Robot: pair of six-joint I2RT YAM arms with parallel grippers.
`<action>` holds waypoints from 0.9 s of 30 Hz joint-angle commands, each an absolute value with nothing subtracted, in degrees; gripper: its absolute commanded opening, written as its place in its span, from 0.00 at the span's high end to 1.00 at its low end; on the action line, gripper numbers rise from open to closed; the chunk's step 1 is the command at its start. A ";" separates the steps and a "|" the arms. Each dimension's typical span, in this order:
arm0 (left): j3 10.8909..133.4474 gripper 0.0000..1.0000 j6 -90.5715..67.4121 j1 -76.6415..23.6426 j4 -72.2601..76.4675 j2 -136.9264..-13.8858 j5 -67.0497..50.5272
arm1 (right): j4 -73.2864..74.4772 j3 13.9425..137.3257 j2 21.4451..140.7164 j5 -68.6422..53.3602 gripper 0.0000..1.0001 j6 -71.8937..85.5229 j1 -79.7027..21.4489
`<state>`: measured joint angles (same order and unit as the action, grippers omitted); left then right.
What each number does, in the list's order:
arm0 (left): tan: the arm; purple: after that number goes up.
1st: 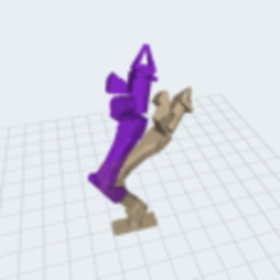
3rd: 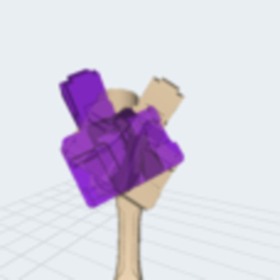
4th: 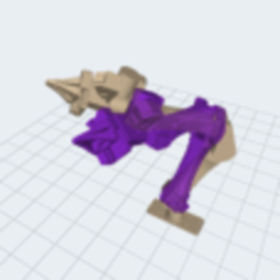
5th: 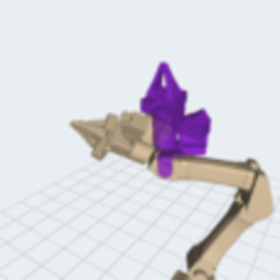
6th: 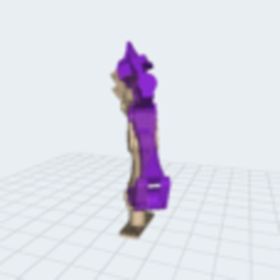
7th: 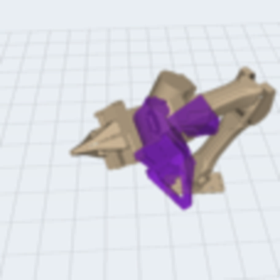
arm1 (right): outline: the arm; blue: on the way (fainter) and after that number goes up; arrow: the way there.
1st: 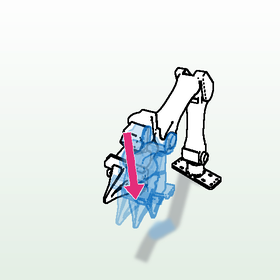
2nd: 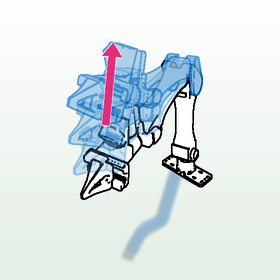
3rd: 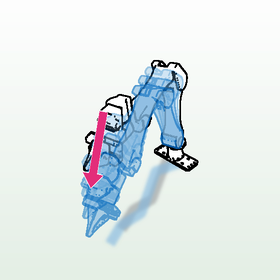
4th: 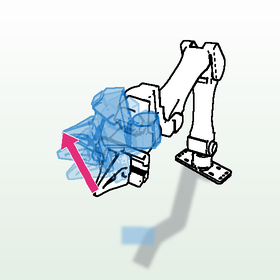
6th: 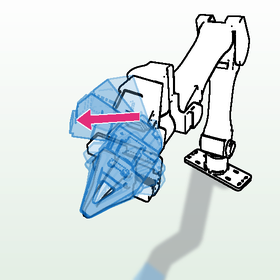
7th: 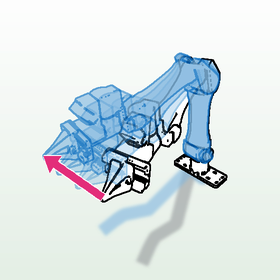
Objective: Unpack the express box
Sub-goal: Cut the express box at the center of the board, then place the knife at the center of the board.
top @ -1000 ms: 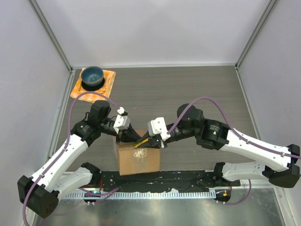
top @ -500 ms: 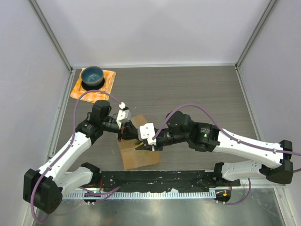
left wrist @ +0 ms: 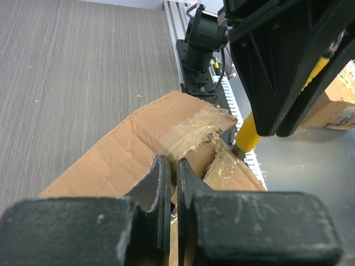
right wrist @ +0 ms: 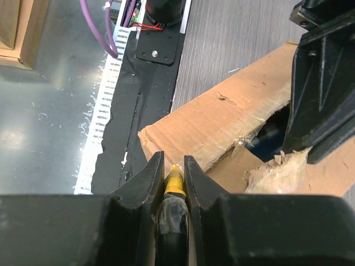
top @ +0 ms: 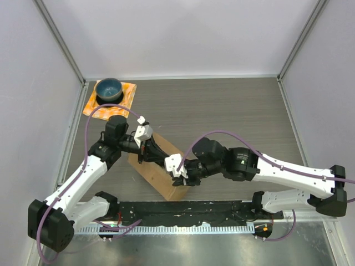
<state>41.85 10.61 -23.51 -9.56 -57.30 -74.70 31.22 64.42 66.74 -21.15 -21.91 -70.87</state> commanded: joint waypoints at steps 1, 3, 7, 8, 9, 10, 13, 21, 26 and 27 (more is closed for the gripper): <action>42.36 1.00 5.62 -23.91 -5.63 -54.58 -82.03 | 33.50 63.28 62.58 -14.94 0.99 -20.49 -69.87; 43.06 1.00 7.98 -23.91 -7.89 -54.32 -78.15 | 32.87 62.67 60.30 -13.28 0.99 -20.04 -69.87; 45.52 1.00 25.46 -23.91 -23.43 -54.40 -73.22 | 31.38 59.95 56.61 -10.02 0.99 -17.85 -69.96; 45.96 1.00 27.92 -23.91 -25.90 -54.32 -73.47 | 31.38 59.59 55.56 -9.67 0.99 -17.49 -69.87; 46.40 1.00 29.43 -23.91 -27.58 -54.23 -73.56 | 31.38 59.24 54.94 -8.80 0.99 -17.14 -69.87; 46.32 1.00 30.31 -23.91 -28.47 -53.88 -72.43 | 31.29 59.06 54.41 -8.35 0.99 -16.53 -69.87; 45.97 1.00 31.37 -23.91 -28.65 -53.79 -66.65 | 30.15 58.27 51.69 -6.42 0.99 -15.82 -69.87; 46.40 1.00 37.53 -25.04 -28.57 -54.40 -51.61 | 23.32 52.05 43.25 6.57 0.99 -11.17 -69.87; 48.42 1.00 39.28 -27.94 -26.19 -55.72 -43.61 | 9.87 41.94 38.06 24.32 0.99 -1.51 -69.79; 48.69 1.00 39.55 -29.43 -25.41 -56.33 -40.11 | 6.10 39.05 38.14 26.69 0.99 2.60 -69.18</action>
